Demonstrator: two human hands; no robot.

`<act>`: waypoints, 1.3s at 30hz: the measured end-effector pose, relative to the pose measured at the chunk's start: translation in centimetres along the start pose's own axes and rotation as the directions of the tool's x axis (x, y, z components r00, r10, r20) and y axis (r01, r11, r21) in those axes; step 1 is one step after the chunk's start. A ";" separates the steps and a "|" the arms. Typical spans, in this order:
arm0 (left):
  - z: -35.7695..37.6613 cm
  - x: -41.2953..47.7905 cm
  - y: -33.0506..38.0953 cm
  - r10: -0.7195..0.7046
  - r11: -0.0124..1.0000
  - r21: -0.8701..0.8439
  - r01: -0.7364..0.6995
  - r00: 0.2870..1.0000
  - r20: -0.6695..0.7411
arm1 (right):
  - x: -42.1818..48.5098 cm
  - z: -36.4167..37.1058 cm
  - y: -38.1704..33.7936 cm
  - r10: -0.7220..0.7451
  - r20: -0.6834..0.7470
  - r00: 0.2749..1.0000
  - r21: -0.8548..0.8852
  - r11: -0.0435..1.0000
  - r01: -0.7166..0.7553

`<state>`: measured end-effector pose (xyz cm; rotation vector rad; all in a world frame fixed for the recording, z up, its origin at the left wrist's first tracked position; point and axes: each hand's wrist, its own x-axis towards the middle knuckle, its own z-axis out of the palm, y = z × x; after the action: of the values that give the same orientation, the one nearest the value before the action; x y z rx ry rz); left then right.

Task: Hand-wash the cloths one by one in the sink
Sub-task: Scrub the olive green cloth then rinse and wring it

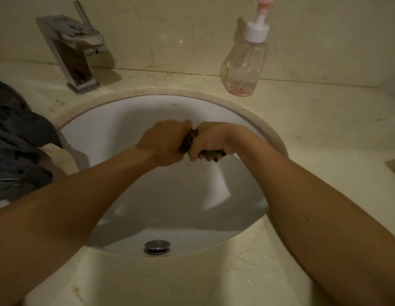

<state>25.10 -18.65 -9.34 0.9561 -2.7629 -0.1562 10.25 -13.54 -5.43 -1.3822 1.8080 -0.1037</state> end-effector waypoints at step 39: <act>-2.0 1.0 -0.3 -0.233 0.917 -0.215 0.337 0.888 0.397 | 0.2 1.6 -1.3 -0.447 -0.343 0.826 -0.646 0.751 0.139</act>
<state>24.96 -19.57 -7.27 1.3688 -2.7797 -0.8298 12.26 -13.57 -5.89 -2.2802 2.0996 -0.0464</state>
